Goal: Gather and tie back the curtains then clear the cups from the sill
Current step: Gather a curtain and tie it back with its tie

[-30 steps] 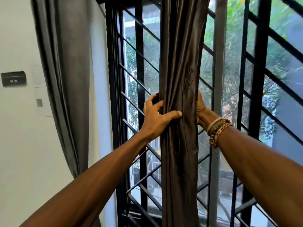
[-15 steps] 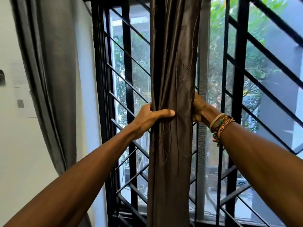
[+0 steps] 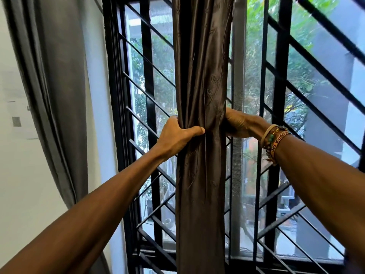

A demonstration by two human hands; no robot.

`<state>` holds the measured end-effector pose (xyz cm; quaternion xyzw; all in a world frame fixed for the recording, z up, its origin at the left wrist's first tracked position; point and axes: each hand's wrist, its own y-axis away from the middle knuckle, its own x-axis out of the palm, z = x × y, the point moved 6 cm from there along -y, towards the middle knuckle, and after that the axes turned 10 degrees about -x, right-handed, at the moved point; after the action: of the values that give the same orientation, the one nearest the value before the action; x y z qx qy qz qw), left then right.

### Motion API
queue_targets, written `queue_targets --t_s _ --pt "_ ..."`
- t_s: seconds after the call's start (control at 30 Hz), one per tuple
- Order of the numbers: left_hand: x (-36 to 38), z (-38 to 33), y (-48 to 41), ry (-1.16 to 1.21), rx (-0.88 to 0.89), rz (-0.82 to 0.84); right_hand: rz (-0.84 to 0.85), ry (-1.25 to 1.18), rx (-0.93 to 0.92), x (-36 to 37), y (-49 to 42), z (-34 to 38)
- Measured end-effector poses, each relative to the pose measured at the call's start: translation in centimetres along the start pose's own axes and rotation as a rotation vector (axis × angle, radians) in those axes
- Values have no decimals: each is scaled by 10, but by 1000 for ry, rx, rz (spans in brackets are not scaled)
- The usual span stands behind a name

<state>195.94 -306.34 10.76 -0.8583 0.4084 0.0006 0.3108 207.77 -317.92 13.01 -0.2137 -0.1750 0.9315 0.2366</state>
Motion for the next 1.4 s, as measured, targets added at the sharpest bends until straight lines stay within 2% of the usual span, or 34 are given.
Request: queue_targets --t_s 0.1,0.23,0.37,0.47,0.6,0.63,0.7,0.73,0.8,0.93,1.0,1.07,1.13,1.2,1.27,1.33,1.4 --pt "-2 -2 3 -70 34 -101 -19 60 24 -4 2 -2" --pt "-4 -14 6 -147 94 -212 -127 253 68 -22 11 0" --pt "3 -14 7 -142 66 -187 -168 374 47 -30 21 7" --pt "9 -12 9 -122 39 -189 -209 277 -20 -31 26 7" --pt "11 -20 14 -195 60 -292 -222 24 34 -37 34 -6" --pt "12 -22 14 -220 75 -307 -225 48 44 -40 35 -9" --pt "14 -23 13 -267 72 -341 -265 339 56 -43 40 -1" --pt "13 -21 12 -285 57 -368 -352 500 36 -50 42 5" --pt "13 -19 12 -312 35 -417 -530 548 -60 -56 47 16" --pt "18 -24 21 -327 75 -468 -642 136 -268 -31 59 24" --pt "24 -30 25 -377 107 -480 -699 115 -492 -12 68 31" --pt "34 -40 27 -429 145 -473 -659 466 -701 10 73 35" --pt "43 -47 27 -455 192 -427 -573 888 -775 27 70 31" --pt "42 -44 25 -366 126 -358 -518 1063 -752 29 67 36" --pt "38 -32 25 -43 -35 -213 -442 1170 -670 25 62 39" --pt "38 -22 27 271 -149 -60 -321 1187 -550 20 57 40" --pt "37 -20 32 426 -195 13 -220 1165 -413 18 52 43"
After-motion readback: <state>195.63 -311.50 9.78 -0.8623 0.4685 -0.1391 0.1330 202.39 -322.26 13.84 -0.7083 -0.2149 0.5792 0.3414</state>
